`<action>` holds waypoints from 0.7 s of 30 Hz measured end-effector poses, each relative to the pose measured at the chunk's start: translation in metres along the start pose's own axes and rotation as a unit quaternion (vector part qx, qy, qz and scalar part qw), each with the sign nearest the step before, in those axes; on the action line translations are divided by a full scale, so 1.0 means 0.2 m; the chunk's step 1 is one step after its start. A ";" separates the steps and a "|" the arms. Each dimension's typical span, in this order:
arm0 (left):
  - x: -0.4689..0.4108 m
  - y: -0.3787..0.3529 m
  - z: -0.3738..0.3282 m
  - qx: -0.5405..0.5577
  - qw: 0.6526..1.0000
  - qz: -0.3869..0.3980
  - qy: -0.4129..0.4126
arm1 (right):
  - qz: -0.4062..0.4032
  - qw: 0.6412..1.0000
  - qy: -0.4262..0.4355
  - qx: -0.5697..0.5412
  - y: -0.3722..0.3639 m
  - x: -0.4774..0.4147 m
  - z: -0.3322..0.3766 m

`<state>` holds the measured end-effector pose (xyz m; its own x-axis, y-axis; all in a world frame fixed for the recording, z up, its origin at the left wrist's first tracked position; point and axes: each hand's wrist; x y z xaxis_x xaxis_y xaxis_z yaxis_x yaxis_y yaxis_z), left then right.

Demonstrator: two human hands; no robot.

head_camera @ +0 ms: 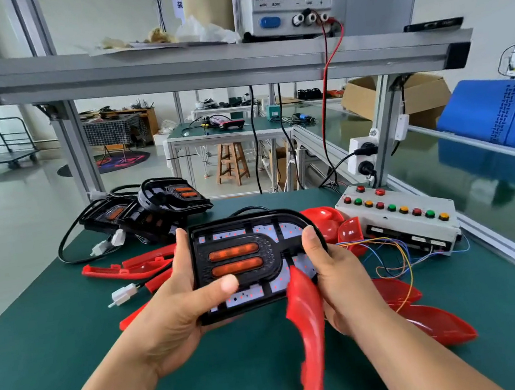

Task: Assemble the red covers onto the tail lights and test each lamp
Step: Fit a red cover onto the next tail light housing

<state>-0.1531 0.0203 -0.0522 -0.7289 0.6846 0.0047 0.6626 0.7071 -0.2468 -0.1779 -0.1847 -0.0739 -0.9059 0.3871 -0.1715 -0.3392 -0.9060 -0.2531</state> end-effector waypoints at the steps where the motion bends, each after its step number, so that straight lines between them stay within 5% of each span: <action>1: 0.00 -0.01 0.00 0.003 0.999 -0.031 0.008 | -0.013 1.000 0.005 0.019 0.00 0.00 0.00; 3: -0.02 -0.04 0.02 -0.082 0.980 -0.183 0.014 | -0.040 0.986 0.049 0.153 -0.01 0.00 -0.01; 4: -0.04 -0.07 0.04 -0.197 0.937 -0.287 -0.002 | -0.066 0.973 0.078 0.205 -0.01 -0.02 -0.03; 6: -0.03 -0.17 0.08 -0.451 0.789 -0.393 -0.142 | -0.104 0.960 0.112 0.234 -0.02 -0.03 -0.05; 7: -0.02 -0.23 0.10 -0.525 0.740 -0.359 -0.217 | -0.116 0.952 0.126 0.253 -0.03 -0.04 -0.05; 9: 0.02 -0.37 0.17 -0.591 0.745 -0.185 -0.249 | -0.118 0.934 0.137 0.307 -0.03 -0.05 -0.05; 12: 0.04 -0.48 0.29 -0.640 0.750 -0.010 -0.167 | -0.106 0.942 0.137 0.289 -0.01 -0.06 -0.06; 14: 0.03 -0.47 0.28 -0.629 0.770 0.010 -0.100 | -0.095 0.950 0.122 0.270 -0.01 -0.05 -0.06; 18: 0.00 -0.43 0.30 -0.646 0.744 0.075 -0.150 | -0.094 0.965 0.095 0.225 -0.03 -0.04 -0.04; 21: 0.02 -0.40 0.27 -0.637 0.762 0.038 -0.107 | -0.095 0.963 0.104 0.231 -0.02 -0.04 -0.06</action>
<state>-0.2182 -0.0431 -0.0857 -0.6010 0.7844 -0.1533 0.2348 0.3567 0.9042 -0.1655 -0.1824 -0.0829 -0.7627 0.5356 -0.3624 -0.6134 -0.7768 0.1429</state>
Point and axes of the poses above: each hand's wrist, its own x-axis away from the middle knuckle, its own y-axis out of the back of the hand, z = x × y, and after that the axes turned 9 degrees about y, right-handed
